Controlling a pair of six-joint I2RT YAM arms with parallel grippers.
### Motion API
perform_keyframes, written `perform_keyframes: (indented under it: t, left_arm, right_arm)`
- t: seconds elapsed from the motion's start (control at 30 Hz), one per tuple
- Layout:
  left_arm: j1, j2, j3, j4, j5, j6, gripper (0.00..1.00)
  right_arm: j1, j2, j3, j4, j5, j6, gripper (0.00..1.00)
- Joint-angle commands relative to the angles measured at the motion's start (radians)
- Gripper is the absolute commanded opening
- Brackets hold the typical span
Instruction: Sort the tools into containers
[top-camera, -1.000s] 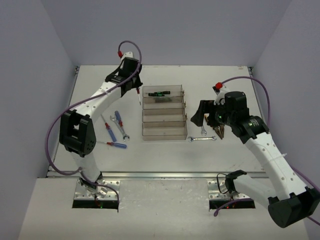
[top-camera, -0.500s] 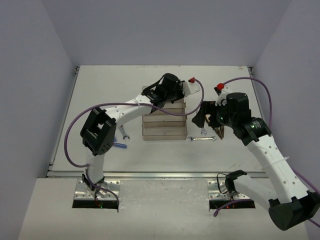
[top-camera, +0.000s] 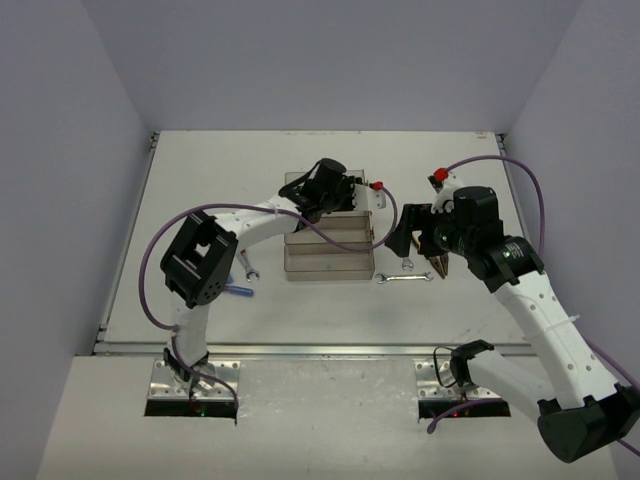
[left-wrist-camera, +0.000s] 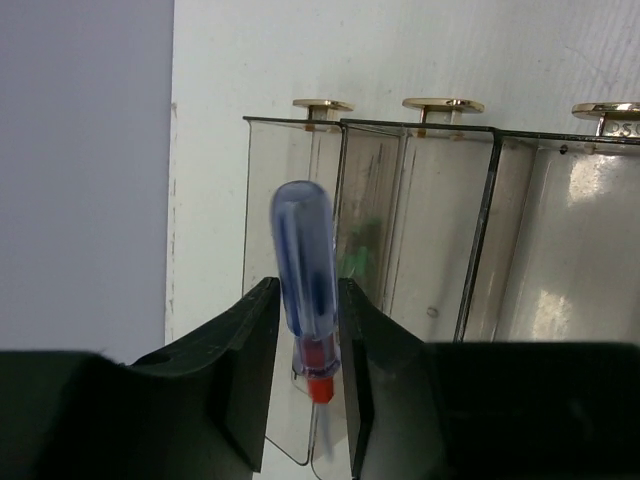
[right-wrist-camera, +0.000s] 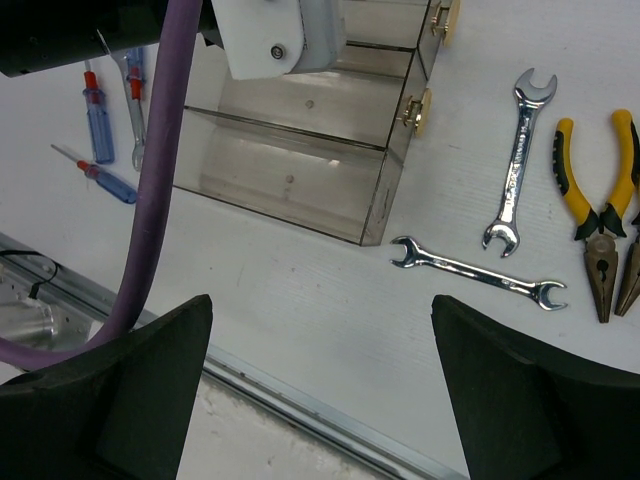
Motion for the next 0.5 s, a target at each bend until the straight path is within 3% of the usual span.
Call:
perform_keyframes:
  t: [0.0,0.2,0.3,0.37,0.43,0.47]
  left_arm:
    - [0.007,-0.004,0.020,0.017,0.021,-0.015,0.36]
    - [0.028,-0.061,0.028,0.007,0.032,-0.054,0.64]
    - [0.039,-0.083,0.037,0.009,0.012,-0.099,0.68]
    - [0.054,-0.099,0.069,0.046,-0.052,-0.220,0.77]
    - [0.098,-0.112,0.142,0.078,-0.197,-0.448,1.00]
    - [0.118,-0.118,0.174,0.064,-0.256,-0.530,1.00]
  right_arm:
    - [-0.004,-0.010,0.031,0.011,0.010,-0.016,0.90]
    - [-0.003,-0.012,0.038,0.010,0.012,-0.016,0.90]
    - [-0.003,-0.011,0.048,0.009,0.011,-0.015,0.90]
    - [-0.003,-0.012,0.058,0.005,0.015,-0.015,0.90]
    - [-0.003,-0.012,0.068,-0.001,0.024,-0.016,0.90]
    - [-0.003,-0.014,0.071,-0.001,0.026,-0.016,0.90]
